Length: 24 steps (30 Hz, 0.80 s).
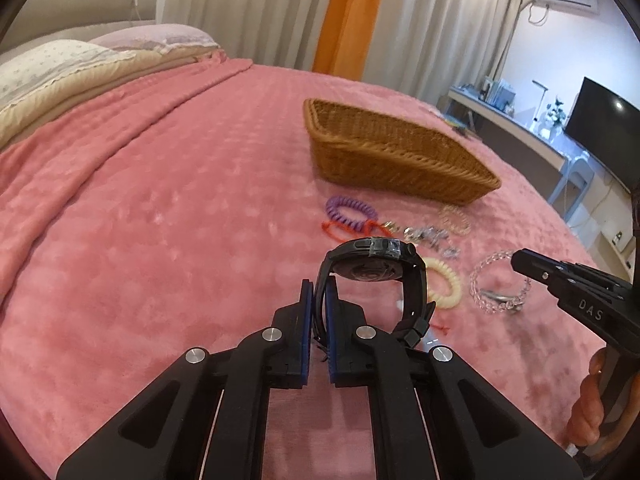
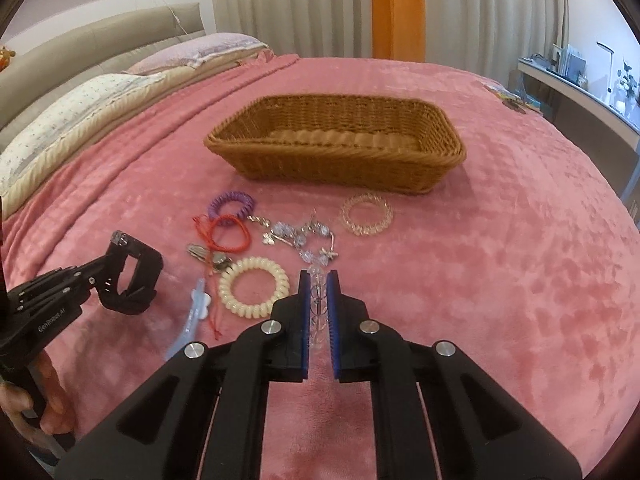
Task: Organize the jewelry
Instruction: 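Carry the watch and bracelet into the wicker basket while both tools open to release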
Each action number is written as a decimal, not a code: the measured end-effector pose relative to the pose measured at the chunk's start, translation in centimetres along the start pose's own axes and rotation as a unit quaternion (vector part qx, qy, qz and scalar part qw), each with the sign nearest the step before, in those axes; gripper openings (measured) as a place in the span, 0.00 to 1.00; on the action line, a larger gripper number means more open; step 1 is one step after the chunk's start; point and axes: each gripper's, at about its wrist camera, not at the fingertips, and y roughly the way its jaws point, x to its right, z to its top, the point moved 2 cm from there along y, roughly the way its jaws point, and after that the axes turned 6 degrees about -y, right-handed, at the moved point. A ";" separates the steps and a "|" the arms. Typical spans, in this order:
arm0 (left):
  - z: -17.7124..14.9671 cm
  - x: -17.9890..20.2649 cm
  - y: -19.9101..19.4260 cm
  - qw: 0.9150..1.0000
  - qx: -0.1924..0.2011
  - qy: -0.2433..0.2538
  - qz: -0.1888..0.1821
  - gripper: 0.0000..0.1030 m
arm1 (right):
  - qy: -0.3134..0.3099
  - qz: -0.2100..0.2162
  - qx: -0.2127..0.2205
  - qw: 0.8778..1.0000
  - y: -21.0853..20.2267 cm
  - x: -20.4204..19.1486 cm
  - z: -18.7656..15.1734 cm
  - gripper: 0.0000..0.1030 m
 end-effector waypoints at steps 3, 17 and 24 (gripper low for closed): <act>0.6 0.8 -0.8 1.000 0.012 0.006 -0.002 0.04 | -0.003 -0.002 0.011 1.000 -1.2 0.0 0.9 0.06; 10.8 6.0 -0.2 0.999 0.038 0.025 -0.009 0.04 | -0.021 -0.022 0.087 0.996 -3.3 2.3 12.3 0.06; 15.3 7.7 7.9 1.000 0.013 0.028 -0.007 0.04 | 0.012 0.012 0.054 0.998 4.2 5.0 16.2 0.06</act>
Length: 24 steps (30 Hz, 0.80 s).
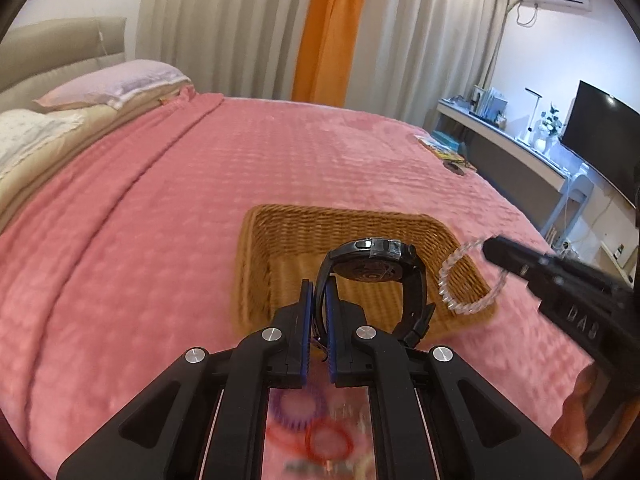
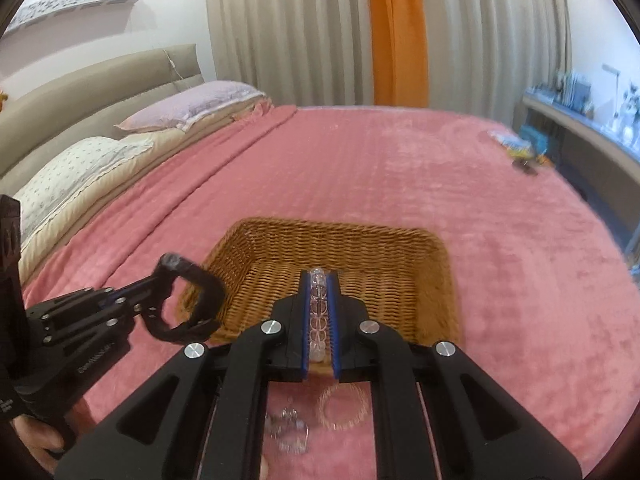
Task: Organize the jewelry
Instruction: 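Carry the watch and bracelet into the wicker basket while both tools open to release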
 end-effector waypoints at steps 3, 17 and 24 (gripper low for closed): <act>0.7 -0.1 3.3 1.000 -0.013 -0.003 0.004 0.04 | 0.020 0.017 -0.026 0.999 4.1 1.1 -0.2 0.06; -0.3 -0.2 10.1 0.999 -0.048 0.011 0.016 0.09 | 0.068 -0.009 -0.073 0.995 10.8 5.5 -3.8 0.06; 0.1 -0.7 8.3 1.000 -0.030 0.001 -0.002 0.19 | 0.060 -0.013 -0.058 0.996 9.3 5.0 -3.8 0.34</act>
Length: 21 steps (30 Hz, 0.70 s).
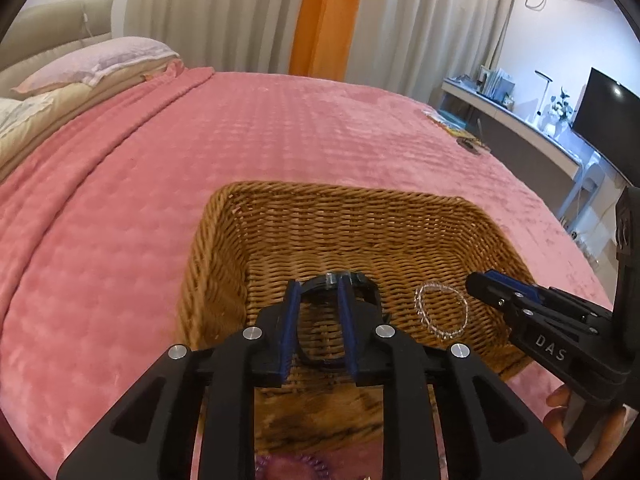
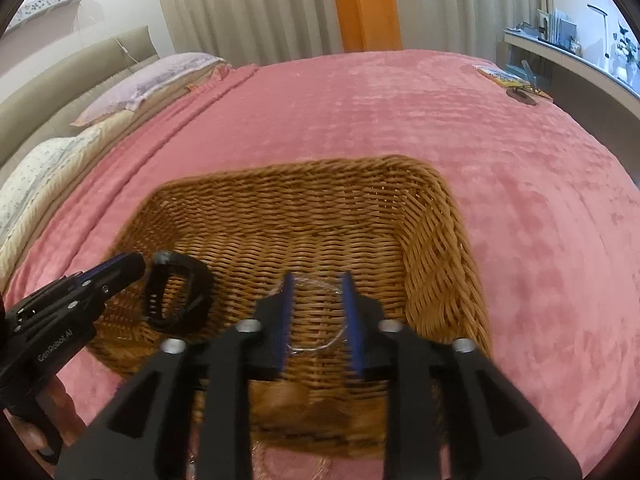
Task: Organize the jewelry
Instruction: 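Carry the watch and bracelet into the wicker basket while both tools open to release, then grasp the light blue plastic clip with the left tool while the right tool grasps a silver hair clip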
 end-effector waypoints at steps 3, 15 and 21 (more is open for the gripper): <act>-0.4 0.1 -2.6 1.000 0.019 0.000 -0.012 0.37 | -0.007 -0.006 0.017 1.000 -2.2 -0.3 -0.1 0.40; -4.3 1.6 -19.0 0.989 0.141 0.014 -0.045 0.65 | -0.018 -0.021 0.127 0.991 -17.5 -2.3 -3.0 0.52; -10.6 1.3 -21.5 0.991 0.127 0.012 -0.046 0.68 | -0.044 -0.033 0.121 0.991 -19.0 -3.2 -9.0 0.53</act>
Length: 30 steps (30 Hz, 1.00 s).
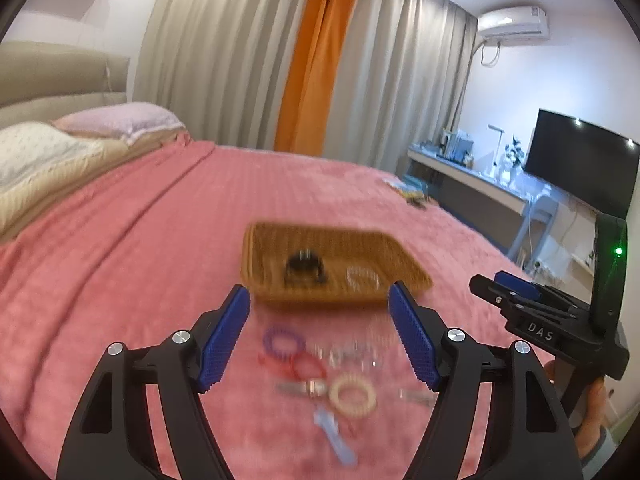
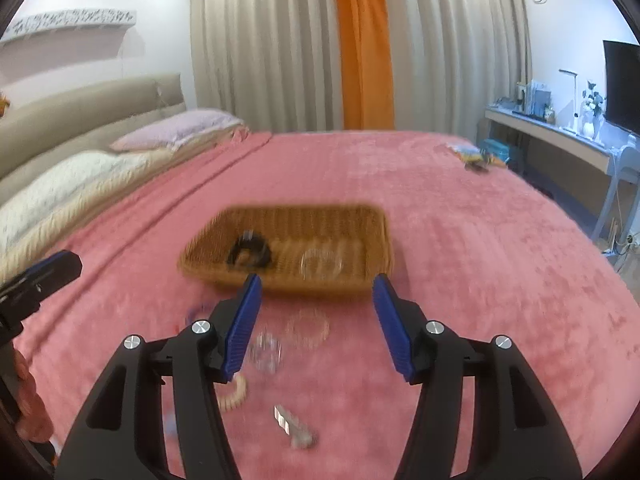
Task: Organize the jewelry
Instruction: 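Grasp the light blue plastic clip with the left tool while the right tool grasps a silver hair clip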
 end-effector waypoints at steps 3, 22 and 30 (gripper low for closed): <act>-2.8 0.0 0.1 1.000 -0.029 0.004 0.005 0.68 | 0.002 0.004 -0.035 0.999 0.6 -0.3 -3.3 0.53; -11.7 -0.6 6.6 0.975 -0.216 0.028 0.048 0.44 | -0.042 0.016 -0.188 0.981 4.9 -3.3 -10.8 0.34; -11.1 -3.2 5.9 0.976 -0.217 -0.009 0.022 0.25 | -0.061 0.033 -0.187 0.980 3.9 -5.8 -11.2 0.30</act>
